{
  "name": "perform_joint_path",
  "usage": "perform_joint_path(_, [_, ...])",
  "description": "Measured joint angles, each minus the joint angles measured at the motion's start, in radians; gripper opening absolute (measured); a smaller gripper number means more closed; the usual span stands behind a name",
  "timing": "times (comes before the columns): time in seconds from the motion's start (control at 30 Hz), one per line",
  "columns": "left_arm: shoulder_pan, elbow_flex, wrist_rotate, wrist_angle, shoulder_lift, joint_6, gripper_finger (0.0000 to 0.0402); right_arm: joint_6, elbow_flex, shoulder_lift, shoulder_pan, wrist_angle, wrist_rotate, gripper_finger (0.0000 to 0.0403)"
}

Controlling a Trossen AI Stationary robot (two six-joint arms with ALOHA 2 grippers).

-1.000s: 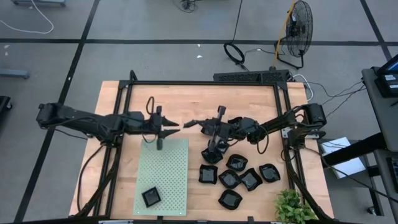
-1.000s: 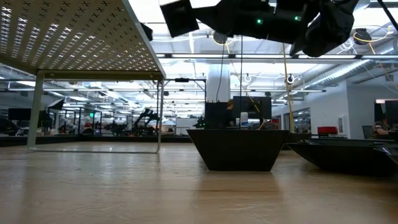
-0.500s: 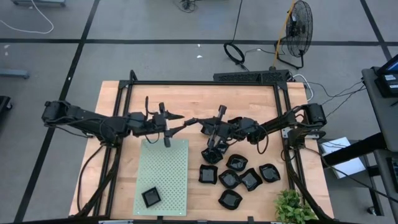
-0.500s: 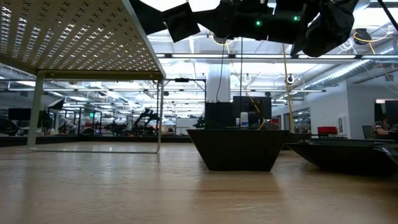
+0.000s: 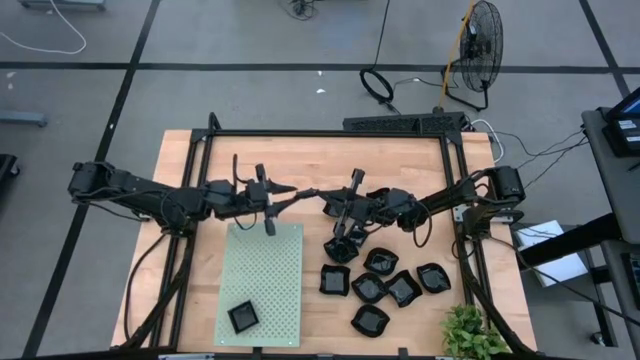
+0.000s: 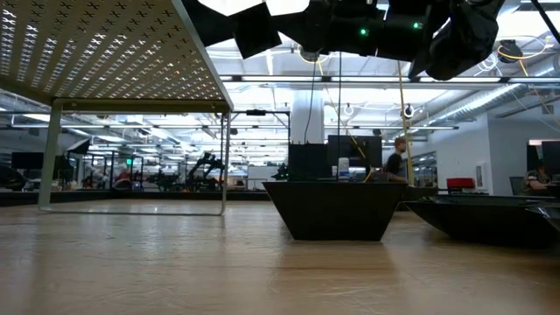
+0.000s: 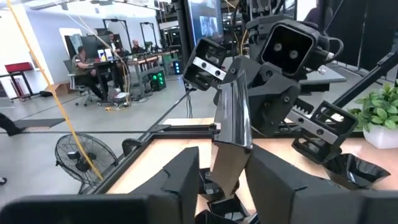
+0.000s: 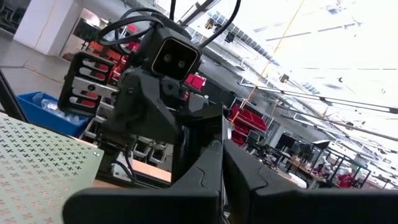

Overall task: Pick & Place Mini shaped plates
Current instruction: Stack the square plate on top of the other square plates on the shelf

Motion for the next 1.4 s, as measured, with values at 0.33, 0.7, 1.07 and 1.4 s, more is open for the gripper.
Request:
perform_joint_path(0.33, [-0.002,0.000,-0.004,0.024,-0.008,-0.005,0.0009,0.046,0.000,0.000,0.005,-0.008,-0.090,0.0006])
perform_joint_path(0.7, [-0.091,-0.001,0.003,-0.077,-0.170,-0.007,0.0007,0.058,0.000,-0.001,0.058,-0.076,-0.077,0.0130])
perform_joint_path(1.07, [-0.350,0.392,0.118,-1.125,-0.249,-0.371,0.0005,0.090,-0.001,0.000,0.092,-0.186,-0.054,0.0173])
perform_joint_path(1.4, [-0.640,0.657,0.349,-1.433,-0.055,-0.659,0.0003,0.111,-0.001,0.000,0.090,-0.206,-0.049,0.0165])
